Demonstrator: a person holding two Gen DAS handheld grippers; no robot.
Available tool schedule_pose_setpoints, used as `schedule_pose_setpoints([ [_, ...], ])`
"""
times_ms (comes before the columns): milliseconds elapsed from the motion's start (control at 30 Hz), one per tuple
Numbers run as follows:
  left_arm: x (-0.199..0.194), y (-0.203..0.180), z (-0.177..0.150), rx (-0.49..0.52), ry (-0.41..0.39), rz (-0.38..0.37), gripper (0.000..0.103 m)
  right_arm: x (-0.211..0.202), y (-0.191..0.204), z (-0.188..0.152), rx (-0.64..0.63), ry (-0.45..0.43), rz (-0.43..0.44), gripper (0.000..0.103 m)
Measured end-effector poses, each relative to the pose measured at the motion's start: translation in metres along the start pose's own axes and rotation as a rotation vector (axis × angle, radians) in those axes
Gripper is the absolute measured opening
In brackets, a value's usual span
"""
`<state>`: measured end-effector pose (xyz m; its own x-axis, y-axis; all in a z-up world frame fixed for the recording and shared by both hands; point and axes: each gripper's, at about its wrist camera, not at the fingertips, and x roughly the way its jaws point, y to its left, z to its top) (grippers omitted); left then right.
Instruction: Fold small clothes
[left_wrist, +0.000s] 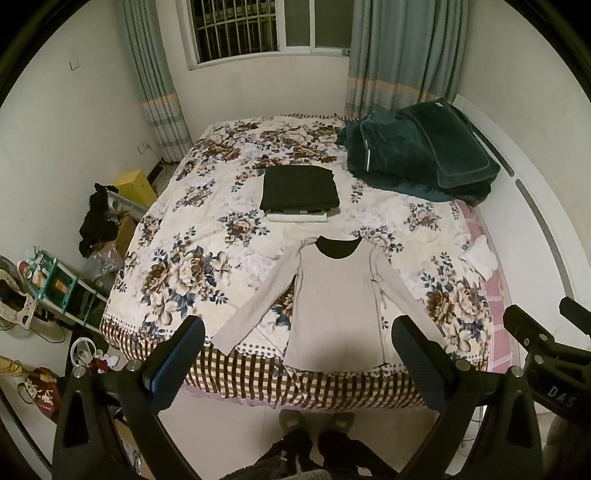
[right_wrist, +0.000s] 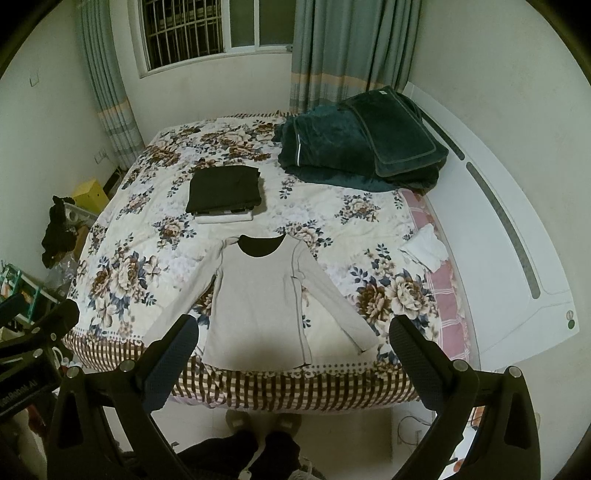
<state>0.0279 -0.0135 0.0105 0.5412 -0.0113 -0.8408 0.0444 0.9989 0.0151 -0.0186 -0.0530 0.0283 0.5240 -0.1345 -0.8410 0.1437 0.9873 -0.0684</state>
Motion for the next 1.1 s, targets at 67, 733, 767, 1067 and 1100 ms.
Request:
schedule_pose_setpoints([
  [67, 0.0, 0.0, 0.001, 0.0, 0.0, -0.002, 0.103, 0.001, 0.001, 0.001, 0.001, 0.0, 0.0, 0.103],
  [733, 0.105, 0.01, 0.009, 0.002, -0.037, 0.124, 0.103, 0.12, -0.042, 0.005, 0.232, 0.14, -0.051, 0.103],
  [767, 0.124, 0.013, 0.007, 0.005, -0.022, 0.144, 0.103, 0.139, -0.054, -0.001, 0.274, 0.166, -0.066, 0.103],
  [1067, 0.269, 0.02, -0.025, 0.005, 0.138, 0.262, 0.103, 0.349, -0.224, -0.113, 0.713, 0.44, -0.022, 0.062],
  [1100, 0.29, 0.015, -0.032, 0.012, 0.162, 0.297, 0.103, 0.374, -0.245, -0.127, 0.764, 0.454, -0.01, 0.062],
])
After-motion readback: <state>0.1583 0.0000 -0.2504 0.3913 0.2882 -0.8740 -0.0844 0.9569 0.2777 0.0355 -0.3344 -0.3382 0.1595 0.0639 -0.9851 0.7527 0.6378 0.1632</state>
